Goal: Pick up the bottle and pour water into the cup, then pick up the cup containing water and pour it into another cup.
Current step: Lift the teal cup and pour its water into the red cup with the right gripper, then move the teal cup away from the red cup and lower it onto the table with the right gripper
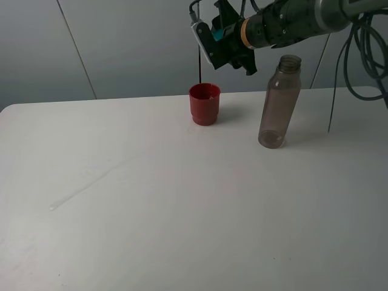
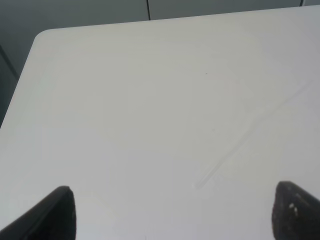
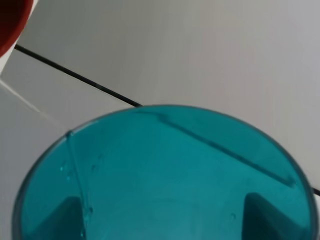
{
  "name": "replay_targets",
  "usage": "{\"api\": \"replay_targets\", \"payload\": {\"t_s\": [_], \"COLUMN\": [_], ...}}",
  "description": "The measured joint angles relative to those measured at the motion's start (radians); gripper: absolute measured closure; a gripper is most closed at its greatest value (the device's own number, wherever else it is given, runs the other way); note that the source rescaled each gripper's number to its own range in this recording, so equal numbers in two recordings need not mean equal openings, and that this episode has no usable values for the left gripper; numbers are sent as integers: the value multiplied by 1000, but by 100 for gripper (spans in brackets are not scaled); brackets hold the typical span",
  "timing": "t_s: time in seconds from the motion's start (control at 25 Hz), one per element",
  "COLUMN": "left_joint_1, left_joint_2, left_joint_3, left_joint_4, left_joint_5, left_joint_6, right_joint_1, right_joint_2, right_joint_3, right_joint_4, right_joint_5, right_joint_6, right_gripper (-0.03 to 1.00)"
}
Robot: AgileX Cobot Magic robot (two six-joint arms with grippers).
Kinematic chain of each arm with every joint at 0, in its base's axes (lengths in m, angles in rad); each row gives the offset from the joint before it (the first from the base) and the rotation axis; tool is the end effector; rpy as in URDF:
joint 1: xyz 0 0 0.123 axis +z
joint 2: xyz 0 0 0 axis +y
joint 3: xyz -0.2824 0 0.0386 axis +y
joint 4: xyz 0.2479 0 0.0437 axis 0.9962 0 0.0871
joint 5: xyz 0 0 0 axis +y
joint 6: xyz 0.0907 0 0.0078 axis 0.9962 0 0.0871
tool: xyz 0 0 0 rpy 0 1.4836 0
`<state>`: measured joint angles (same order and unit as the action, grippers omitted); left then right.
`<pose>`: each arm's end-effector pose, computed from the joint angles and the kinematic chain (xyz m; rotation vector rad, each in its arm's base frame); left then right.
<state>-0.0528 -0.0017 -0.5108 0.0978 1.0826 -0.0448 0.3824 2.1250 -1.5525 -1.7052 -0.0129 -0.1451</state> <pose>-0.0071 0.0082 0.2787 0.0017 2.0502 0.0565 0.4579 0.1853 0.2027 -1.9632 0.9498 -0.8691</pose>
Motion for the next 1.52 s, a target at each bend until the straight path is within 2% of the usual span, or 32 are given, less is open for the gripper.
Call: {"api": "replay_targets", "payload": {"t_s": [0.12, 0.4, 0.52, 0.64, 0.76, 0.88, 1.16, 1.52], "left_joint_1": [0, 0, 0, 0, 0, 0, 0, 0], "left_joint_2": [0, 0, 0, 0, 0, 0, 0, 0], "left_joint_3": [0, 0, 0, 0, 0, 0, 0, 0], "left_joint_4": [0, 0, 0, 0, 0, 0, 0, 2], "left_joint_5": [0, 0, 0, 0, 0, 0, 0, 0], "left_joint_6": [0, 0, 0, 0, 0, 0, 0, 0], "right_joint_1": [0, 0, 0, 0, 0, 0, 0, 21], "right_joint_2": [-16, -114, -170, -226, -275, -302, -325, -337], "right_joint_3": [0, 0, 0, 4, 56, 139, 371, 627], "right_joint_4": [33, 61, 103, 146, 238, 309, 490, 672], "right_joint_5": [-47, -129, -249, -427, -634, -754, -769, -765], "right_joint_6": [77, 333, 539, 837, 977, 1011, 991, 717], "right_gripper": [88, 88, 88, 88, 88, 88, 88, 88]}}
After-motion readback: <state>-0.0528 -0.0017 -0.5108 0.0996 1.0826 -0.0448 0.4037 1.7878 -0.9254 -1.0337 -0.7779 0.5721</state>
